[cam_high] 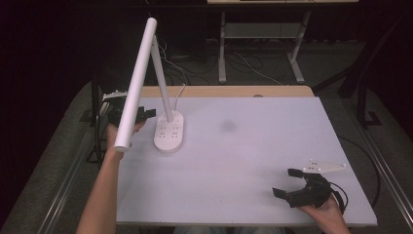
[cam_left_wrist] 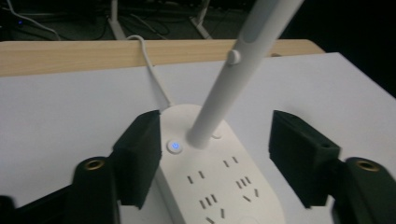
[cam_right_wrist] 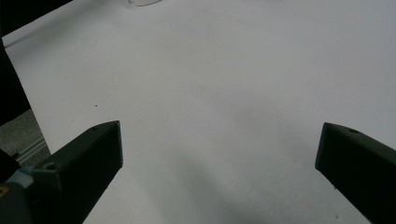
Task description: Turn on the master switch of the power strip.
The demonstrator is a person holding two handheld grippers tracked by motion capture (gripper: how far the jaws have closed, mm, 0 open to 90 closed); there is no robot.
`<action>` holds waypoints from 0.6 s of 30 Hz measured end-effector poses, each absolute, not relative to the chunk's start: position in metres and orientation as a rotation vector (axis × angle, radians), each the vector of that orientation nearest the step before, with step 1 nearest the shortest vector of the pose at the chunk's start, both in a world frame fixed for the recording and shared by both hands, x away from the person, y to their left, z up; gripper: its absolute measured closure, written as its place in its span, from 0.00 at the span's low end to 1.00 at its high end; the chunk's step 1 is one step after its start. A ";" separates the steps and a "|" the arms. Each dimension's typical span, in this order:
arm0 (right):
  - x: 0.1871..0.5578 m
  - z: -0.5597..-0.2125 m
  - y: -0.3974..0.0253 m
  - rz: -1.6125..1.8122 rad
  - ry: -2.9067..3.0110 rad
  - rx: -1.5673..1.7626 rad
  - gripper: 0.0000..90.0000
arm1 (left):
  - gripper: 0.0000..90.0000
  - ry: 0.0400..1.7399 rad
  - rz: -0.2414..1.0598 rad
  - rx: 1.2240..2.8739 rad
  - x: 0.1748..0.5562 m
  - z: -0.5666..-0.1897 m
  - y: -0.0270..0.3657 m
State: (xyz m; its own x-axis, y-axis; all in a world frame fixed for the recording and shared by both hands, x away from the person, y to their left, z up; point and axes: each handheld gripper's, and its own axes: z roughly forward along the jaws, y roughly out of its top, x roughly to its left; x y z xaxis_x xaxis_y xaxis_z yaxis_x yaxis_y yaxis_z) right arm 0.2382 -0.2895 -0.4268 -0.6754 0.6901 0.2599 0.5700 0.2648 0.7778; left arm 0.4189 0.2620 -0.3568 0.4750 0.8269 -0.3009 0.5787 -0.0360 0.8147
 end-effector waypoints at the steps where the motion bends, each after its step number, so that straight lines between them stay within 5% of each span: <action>1: 0.238 -0.427 -0.289 1.382 2.390 1.198 0.00 | 0.31 1.207 0.308 1.718 0.416 -0.356 0.262; 18: 0.236 -0.424 -0.289 1.394 2.386 1.178 0.00 | 0.02 1.152 0.279 1.697 0.361 -0.363 0.260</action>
